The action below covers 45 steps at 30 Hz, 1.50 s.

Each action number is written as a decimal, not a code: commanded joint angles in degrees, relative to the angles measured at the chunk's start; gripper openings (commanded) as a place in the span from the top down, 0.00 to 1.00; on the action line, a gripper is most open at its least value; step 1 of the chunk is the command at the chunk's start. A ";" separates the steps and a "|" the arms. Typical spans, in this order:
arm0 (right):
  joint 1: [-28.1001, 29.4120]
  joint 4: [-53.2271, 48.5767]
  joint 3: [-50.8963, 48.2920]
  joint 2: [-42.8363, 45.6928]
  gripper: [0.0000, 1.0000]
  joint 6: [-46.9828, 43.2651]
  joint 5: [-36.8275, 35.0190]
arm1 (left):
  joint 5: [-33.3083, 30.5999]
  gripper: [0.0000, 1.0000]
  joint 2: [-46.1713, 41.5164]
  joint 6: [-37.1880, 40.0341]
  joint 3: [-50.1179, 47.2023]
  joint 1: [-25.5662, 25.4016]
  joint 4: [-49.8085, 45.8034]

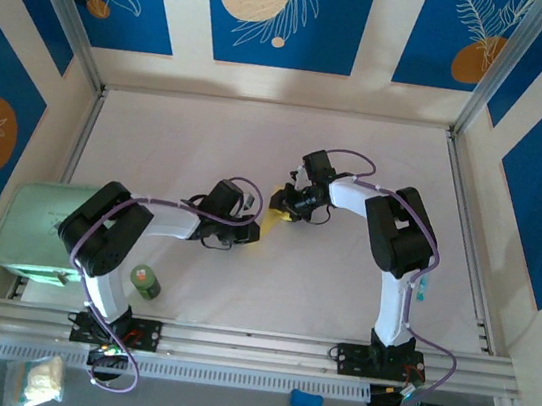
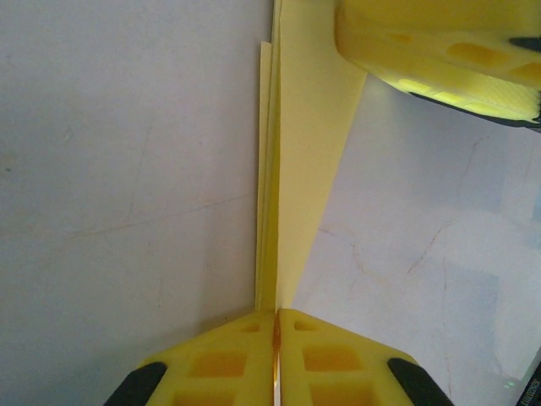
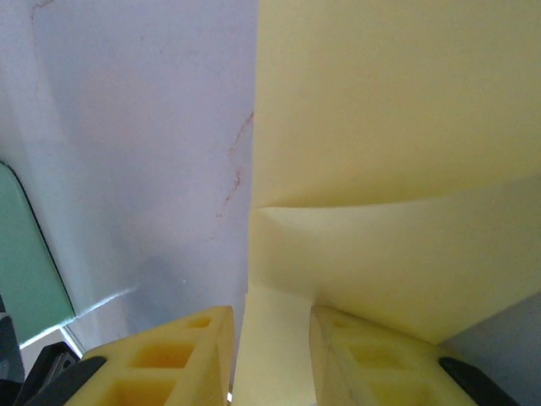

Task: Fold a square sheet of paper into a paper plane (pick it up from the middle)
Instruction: Fold the wing for the fifth time at the center of the table.

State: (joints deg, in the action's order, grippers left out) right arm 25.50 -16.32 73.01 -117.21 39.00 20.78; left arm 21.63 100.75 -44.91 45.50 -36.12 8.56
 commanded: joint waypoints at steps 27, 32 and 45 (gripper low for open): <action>0.47 -2.45 -0.50 -2.33 0.70 1.28 -1.14 | -8.75 0.76 -7.60 7.25 5.80 -0.82 -10.31; 0.52 -2.49 -0.65 -2.52 0.70 1.34 -1.07 | -1.64 0.84 -2.99 5.34 7.40 -0.90 -5.13; 0.56 -2.67 -0.69 -2.52 0.70 1.34 -0.93 | 1.63 0.90 3.87 4.68 8.05 -0.83 -4.19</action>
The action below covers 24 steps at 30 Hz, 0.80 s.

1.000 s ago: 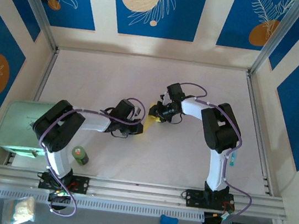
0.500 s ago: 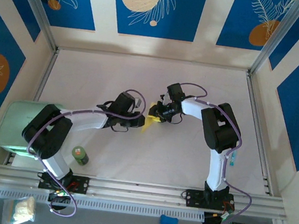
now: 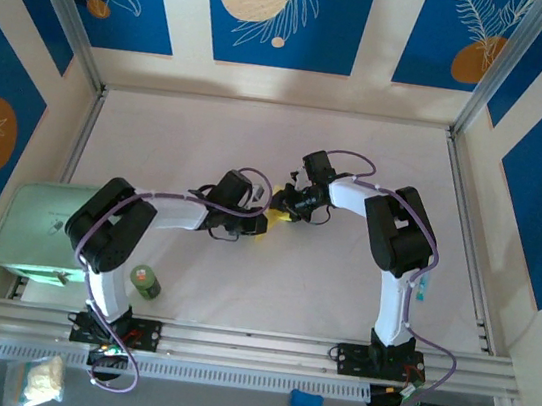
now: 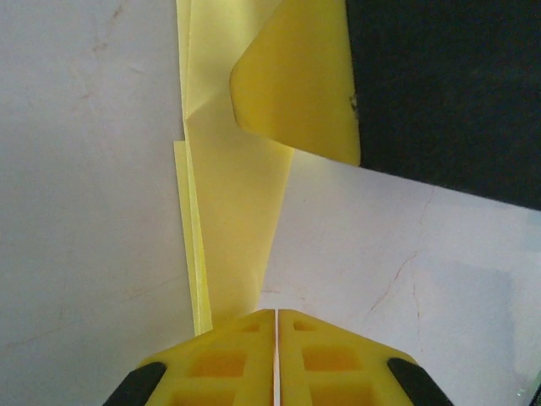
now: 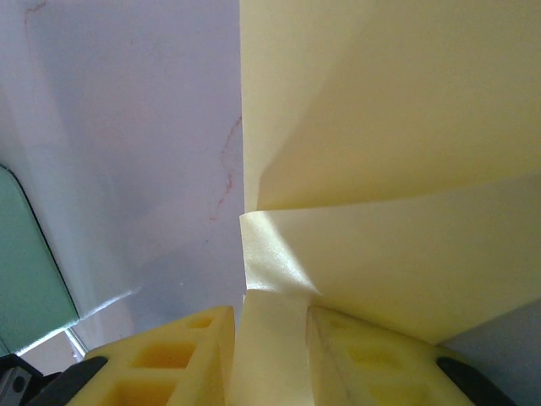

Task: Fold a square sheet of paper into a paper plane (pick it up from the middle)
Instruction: Fold the wing for the fifth time at the center of the table.

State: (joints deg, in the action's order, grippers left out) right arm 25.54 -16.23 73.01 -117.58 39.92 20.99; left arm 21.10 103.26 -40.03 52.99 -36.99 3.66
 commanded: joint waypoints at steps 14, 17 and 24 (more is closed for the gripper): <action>0.48 -2.84 -0.59 -2.39 0.70 0.51 -1.35 | 4.14 0.91 3.26 -1.54 -1.14 0.07 2.93; 0.48 -2.93 -0.66 -2.47 0.70 0.56 -1.39 | 4.23 0.91 3.00 -1.80 -1.71 0.04 3.10; 0.48 -4.28 0.20 -3.42 0.70 0.77 -1.96 | 4.31 0.91 1.56 -1.59 -2.92 0.06 0.56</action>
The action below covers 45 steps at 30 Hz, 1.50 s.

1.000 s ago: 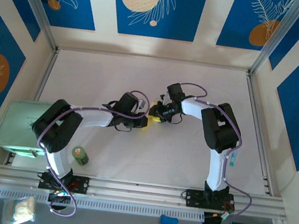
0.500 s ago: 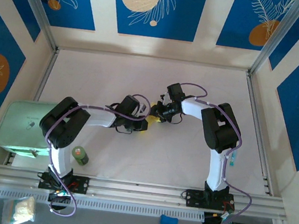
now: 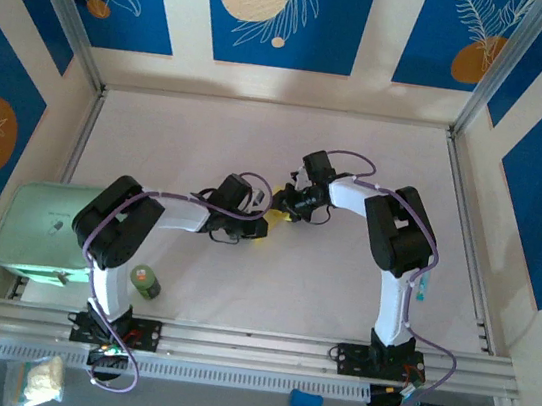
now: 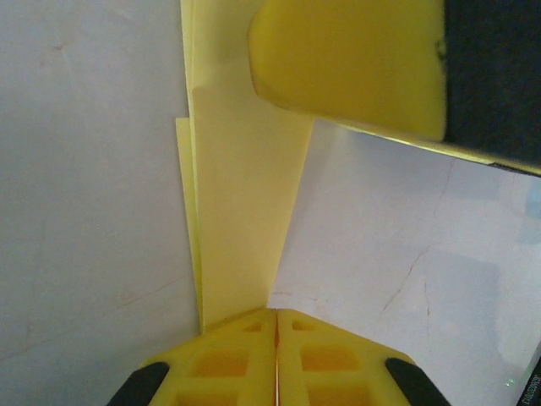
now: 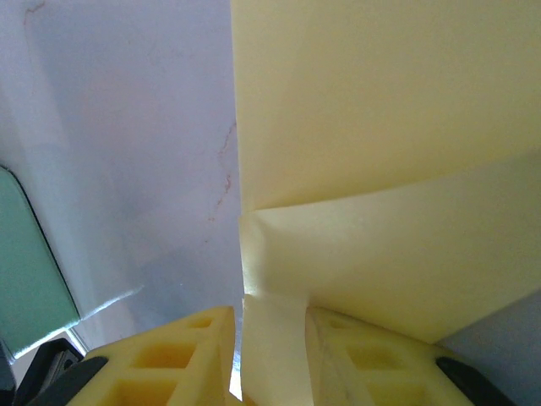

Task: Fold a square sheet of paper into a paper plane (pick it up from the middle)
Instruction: Fold the wing for the fifth time at the center of the table.

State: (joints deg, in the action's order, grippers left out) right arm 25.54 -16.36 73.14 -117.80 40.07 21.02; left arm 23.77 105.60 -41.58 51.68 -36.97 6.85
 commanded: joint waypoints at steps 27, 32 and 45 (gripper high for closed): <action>0.56 -5.60 0.23 -3.93 0.71 1.20 -2.74 | -0.41 0.94 -12.09 5.18 -3.44 -1.27 -16.96; 0.82 -5.40 -0.12 -3.50 0.70 1.06 -2.48 | -2.64 0.94 -14.73 4.67 -1.55 -0.06 -14.87; 2.50 -2.38 -3.03 -0.65 0.70 3.81 1.20 | -2.76 0.94 -5.44 1.77 1.84 0.77 -8.42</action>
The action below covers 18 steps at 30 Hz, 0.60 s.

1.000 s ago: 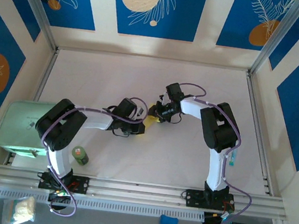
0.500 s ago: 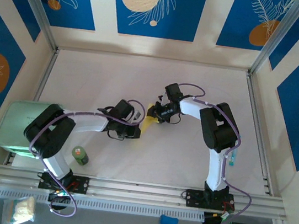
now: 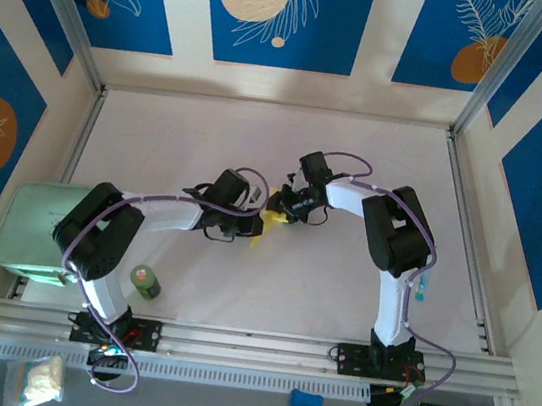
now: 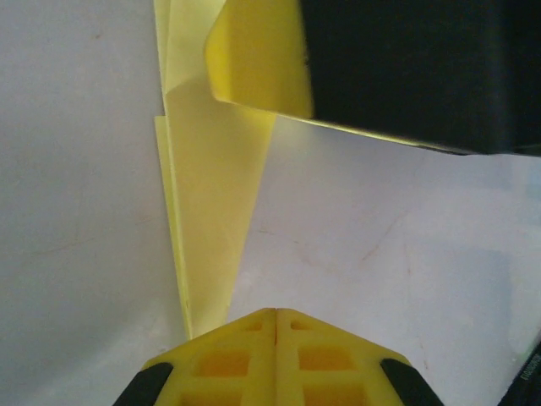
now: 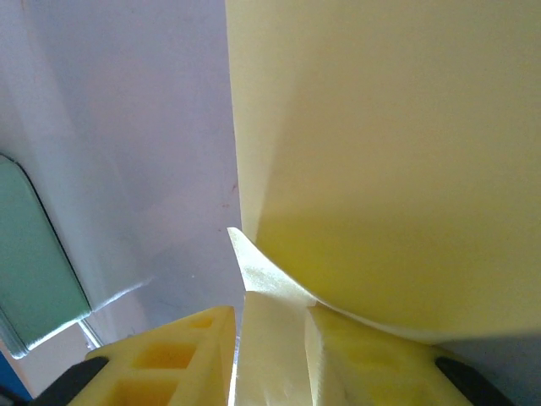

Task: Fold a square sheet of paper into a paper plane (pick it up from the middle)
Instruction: Fold the wing for the fifth time at the center of the table.

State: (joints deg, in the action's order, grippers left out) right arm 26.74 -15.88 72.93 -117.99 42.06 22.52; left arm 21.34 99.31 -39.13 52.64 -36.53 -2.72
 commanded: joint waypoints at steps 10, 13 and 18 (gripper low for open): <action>1.62 -2.57 -2.25 0.84 0.70 1.93 0.70 | -1.30 0.96 3.77 -0.86 0.11 0.32 1.53; 1.14 -2.62 -1.50 0.87 0.71 0.83 0.26 | -2.33 0.96 4.23 -0.60 -0.33 0.32 0.77; 0.11 -2.75 0.42 0.56 0.71 -2.81 -1.26 | -3.39 0.98 4.50 -0.37 -1.57 0.31 -0.49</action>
State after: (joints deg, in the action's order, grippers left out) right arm 27.46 -15.33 72.14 -117.45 42.04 22.90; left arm 19.75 102.63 -39.77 52.38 -36.49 -1.52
